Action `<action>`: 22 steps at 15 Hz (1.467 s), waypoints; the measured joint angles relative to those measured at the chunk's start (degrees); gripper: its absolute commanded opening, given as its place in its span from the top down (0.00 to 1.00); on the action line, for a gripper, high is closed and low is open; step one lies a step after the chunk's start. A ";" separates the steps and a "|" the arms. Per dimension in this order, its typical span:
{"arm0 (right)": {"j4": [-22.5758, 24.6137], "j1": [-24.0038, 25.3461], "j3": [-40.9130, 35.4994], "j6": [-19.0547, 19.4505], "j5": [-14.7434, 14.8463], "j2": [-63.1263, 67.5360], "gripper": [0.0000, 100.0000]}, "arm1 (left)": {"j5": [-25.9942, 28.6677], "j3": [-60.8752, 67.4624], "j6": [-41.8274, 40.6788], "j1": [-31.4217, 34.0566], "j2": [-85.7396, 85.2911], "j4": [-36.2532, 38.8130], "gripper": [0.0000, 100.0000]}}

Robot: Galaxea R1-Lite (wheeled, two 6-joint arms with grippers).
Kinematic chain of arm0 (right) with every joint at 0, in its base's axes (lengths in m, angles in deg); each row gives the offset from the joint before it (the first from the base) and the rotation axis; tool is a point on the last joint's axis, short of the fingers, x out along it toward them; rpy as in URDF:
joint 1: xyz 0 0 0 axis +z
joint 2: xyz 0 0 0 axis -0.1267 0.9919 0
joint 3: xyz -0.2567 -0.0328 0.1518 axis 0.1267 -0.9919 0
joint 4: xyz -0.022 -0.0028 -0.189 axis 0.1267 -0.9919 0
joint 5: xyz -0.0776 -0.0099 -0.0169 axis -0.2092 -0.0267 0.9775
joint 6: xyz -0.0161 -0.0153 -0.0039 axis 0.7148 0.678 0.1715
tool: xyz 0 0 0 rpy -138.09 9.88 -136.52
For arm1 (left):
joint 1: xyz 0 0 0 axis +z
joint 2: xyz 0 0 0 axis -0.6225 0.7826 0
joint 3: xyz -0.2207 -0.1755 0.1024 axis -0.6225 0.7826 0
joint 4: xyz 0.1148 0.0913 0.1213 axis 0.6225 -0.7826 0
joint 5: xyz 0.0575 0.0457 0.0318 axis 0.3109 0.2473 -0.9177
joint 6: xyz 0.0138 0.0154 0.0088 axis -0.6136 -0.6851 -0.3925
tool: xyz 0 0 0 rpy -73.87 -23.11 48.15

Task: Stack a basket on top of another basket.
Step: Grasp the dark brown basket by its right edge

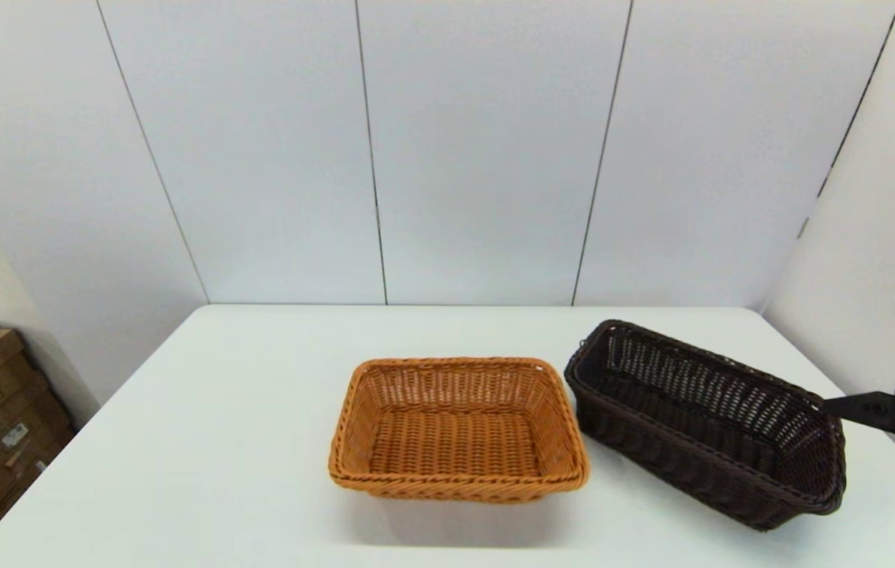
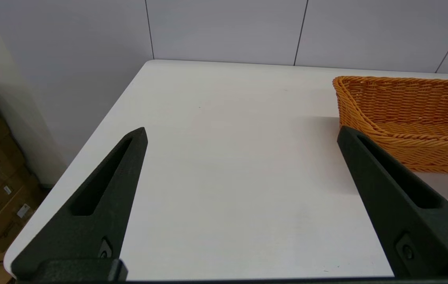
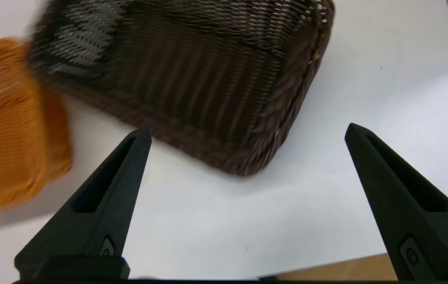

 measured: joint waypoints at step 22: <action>6.89 -2.68 2.99 -11.82 5.75 33.33 0.00 | 0.00 0.02 0.05 0.00 0.00 -0.01 0.00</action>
